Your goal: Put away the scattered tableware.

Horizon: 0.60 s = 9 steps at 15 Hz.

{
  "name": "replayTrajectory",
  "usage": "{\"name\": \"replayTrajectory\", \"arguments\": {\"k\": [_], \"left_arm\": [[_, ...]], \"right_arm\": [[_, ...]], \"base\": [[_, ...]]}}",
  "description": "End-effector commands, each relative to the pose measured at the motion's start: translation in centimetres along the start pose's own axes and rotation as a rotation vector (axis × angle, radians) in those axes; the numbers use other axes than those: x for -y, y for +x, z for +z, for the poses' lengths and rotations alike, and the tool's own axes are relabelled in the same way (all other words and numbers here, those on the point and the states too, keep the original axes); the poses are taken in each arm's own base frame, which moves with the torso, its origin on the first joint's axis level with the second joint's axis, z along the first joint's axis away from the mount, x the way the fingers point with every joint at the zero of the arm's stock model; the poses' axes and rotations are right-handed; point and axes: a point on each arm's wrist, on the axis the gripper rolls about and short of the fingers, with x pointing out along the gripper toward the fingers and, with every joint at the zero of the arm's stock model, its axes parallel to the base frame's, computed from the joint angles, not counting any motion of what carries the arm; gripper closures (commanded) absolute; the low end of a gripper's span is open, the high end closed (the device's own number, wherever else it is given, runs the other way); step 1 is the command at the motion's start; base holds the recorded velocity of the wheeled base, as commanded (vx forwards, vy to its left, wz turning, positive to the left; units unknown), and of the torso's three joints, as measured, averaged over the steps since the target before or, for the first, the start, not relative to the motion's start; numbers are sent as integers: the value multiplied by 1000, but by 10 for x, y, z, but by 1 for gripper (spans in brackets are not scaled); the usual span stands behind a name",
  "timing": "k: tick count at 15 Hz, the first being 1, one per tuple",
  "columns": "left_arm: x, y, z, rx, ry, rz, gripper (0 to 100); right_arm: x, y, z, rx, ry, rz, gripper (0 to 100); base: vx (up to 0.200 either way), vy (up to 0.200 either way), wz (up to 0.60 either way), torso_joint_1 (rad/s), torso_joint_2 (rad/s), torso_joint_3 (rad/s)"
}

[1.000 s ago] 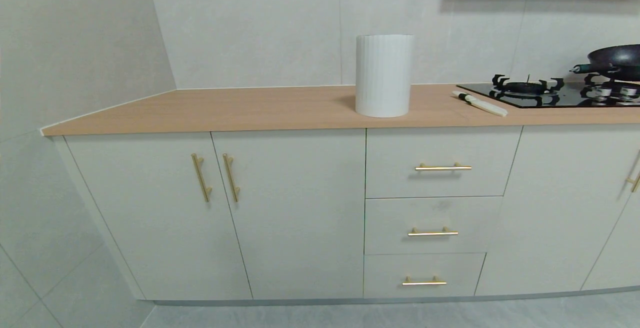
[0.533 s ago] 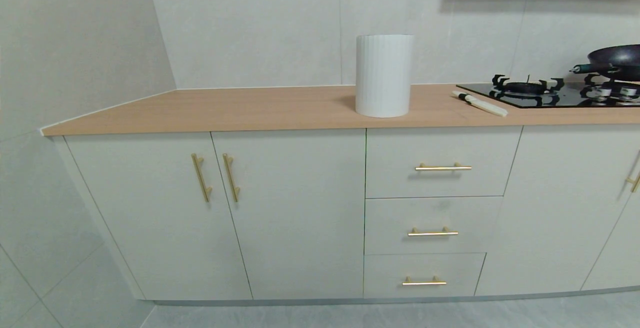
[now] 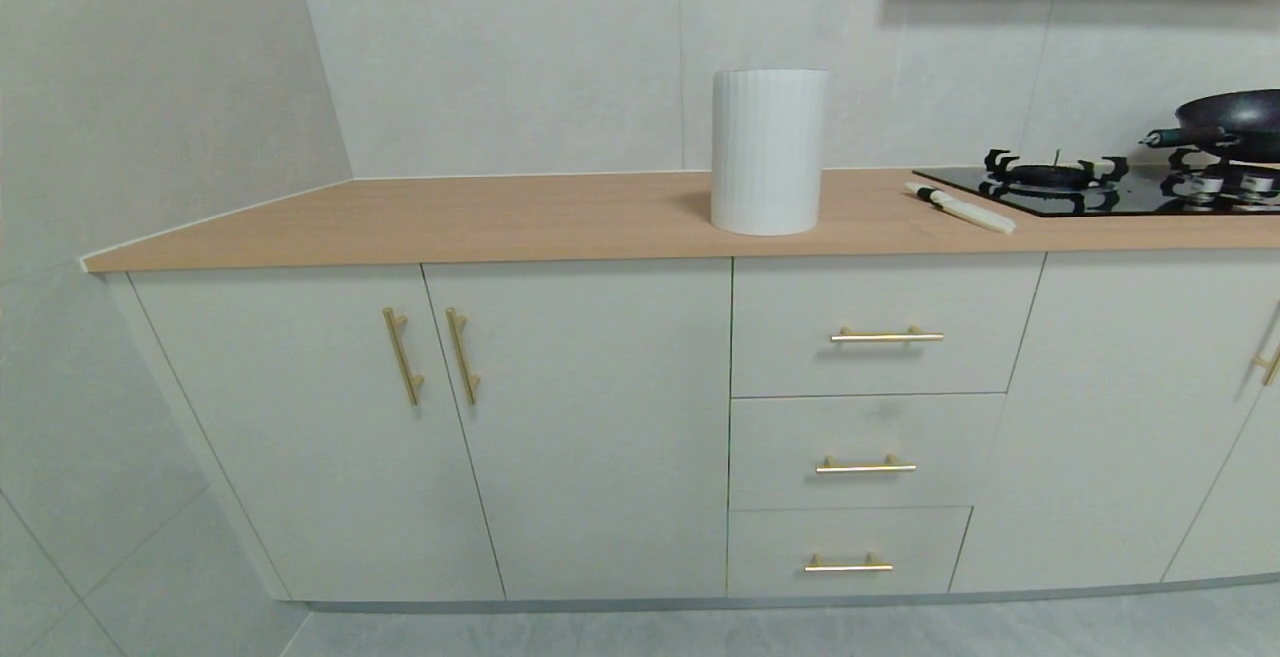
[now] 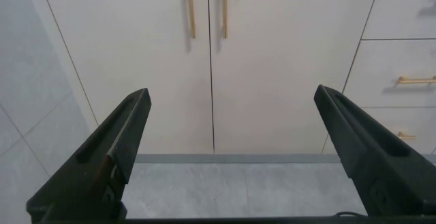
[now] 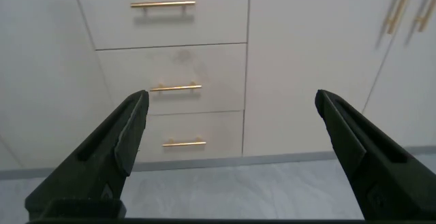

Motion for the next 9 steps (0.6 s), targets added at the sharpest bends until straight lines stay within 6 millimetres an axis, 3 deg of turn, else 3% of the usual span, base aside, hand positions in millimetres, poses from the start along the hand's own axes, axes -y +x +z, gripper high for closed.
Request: {"name": "replayTrajectory", "arguments": {"k": [1,9], "left_arm": [[0,0,0,0,0,1,0],[0,0,0,0,4,-1,0]], "right_arm": [[0,1,-1,-12,-3,3,0],[0,0,-1,-10,0,3,0]], "base": [[0,0,0,0,0,0],[0,0,0,0,0,0]]}}
